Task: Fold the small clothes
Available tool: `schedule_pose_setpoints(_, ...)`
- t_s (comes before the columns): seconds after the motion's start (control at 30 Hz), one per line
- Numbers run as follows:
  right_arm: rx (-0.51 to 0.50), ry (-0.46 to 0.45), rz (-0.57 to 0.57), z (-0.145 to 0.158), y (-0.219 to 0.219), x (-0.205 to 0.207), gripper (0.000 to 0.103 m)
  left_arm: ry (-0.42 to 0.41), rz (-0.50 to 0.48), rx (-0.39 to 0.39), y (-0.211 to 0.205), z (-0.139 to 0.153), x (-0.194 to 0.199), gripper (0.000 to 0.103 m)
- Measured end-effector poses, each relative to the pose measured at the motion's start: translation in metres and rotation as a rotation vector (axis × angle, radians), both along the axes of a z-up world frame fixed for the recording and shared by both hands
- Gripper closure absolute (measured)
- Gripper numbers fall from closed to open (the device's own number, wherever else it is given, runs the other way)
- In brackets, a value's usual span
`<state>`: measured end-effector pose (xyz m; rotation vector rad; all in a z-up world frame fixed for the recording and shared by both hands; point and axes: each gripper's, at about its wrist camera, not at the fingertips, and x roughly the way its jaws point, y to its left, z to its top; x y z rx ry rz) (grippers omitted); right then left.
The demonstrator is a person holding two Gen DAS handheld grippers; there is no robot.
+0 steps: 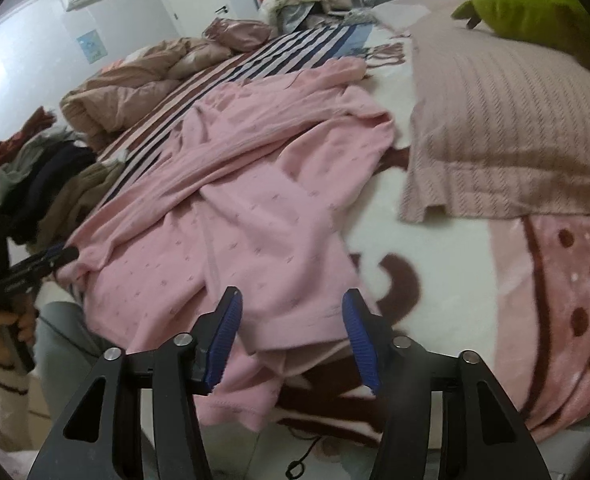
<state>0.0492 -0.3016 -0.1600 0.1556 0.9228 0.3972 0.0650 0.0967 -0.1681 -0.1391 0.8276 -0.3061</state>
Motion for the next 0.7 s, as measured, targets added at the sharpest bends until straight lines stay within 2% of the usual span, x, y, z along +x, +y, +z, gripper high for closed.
schedule_pose_setpoints(0.03, 0.006, 0.005, 0.01, -0.001, -0.001, -0.001, 0.048, 0.014, 0.018, -0.005, 0.006, -0.001, 0.005, 0.04)
schedule_pose_setpoints(0.13, -0.043, -0.005, 0.052, -0.003, 0.005, -0.003, 0.049, 0.071, -0.031, -0.074, 0.012, -0.011, 0.019, 0.04)
schedule_pose_setpoints(0.17, -0.057, -0.006, 0.072, -0.005, 0.011, -0.002, 0.051, 0.085, -0.032, -0.091, 0.013, -0.017, 0.022, 0.04)
schedule_pose_setpoints(0.2, -0.05, -0.002, 0.09, -0.006, 0.015, -0.003, 0.062, 0.115, -0.038, -0.1, 0.01, -0.024, 0.028, 0.041)
schedule_pose_setpoints(0.23, -0.037, 0.003, 0.116, -0.008, 0.022, -0.003, 0.08, 0.123, -0.04, -0.09, 0.003, -0.03, 0.03, 0.046)
schedule_pose_setpoints(0.27, -0.065, -0.008, 0.115, -0.009, 0.028, -0.003, 0.085, 0.11, -0.044, -0.073, 0.0, -0.03, 0.028, 0.054)
schedule_pose_setpoints(0.3, -0.118, -0.022, 0.104, -0.01, 0.033, -0.003, 0.089, 0.099, -0.057, -0.041, -0.008, -0.028, 0.026, 0.08)
schedule_pose_setpoints(0.33, -0.157, -0.036, 0.105, -0.01, 0.037, -0.003, 0.09, 0.091, -0.064, -0.021, -0.013, -0.024, 0.024, 0.09)
schedule_pose_setpoints(0.43, -0.175, -0.065, 0.135, 0.0, 0.041, -0.007, 0.094, 0.028, -0.067, 0.022, -0.018, -0.003, 0.013, 0.093)
schedule_pose_setpoints(0.47, -0.162, -0.071, 0.142, 0.004, 0.04, -0.009, 0.095, 0.013, -0.073, -0.009, -0.016, 0.004, 0.013, 0.093)
schedule_pose_setpoints(0.53, -0.12, -0.083, 0.149, 0.016, 0.035, -0.012, 0.096, 0.001, -0.098, -0.15, -0.008, 0.019, 0.007, 0.093)
schedule_pose_setpoints(0.63, -0.084, -0.102, 0.162, 0.029, 0.033, -0.016, 0.096, -0.01, -0.126, -0.205, -0.009, 0.032, 0.003, 0.093)
schedule_pose_setpoints(0.7, -0.039, -0.095, 0.19, 0.032, 0.036, -0.015, 0.096, 0.019, -0.162, -0.219, -0.018, 0.027, 0.006, 0.093)
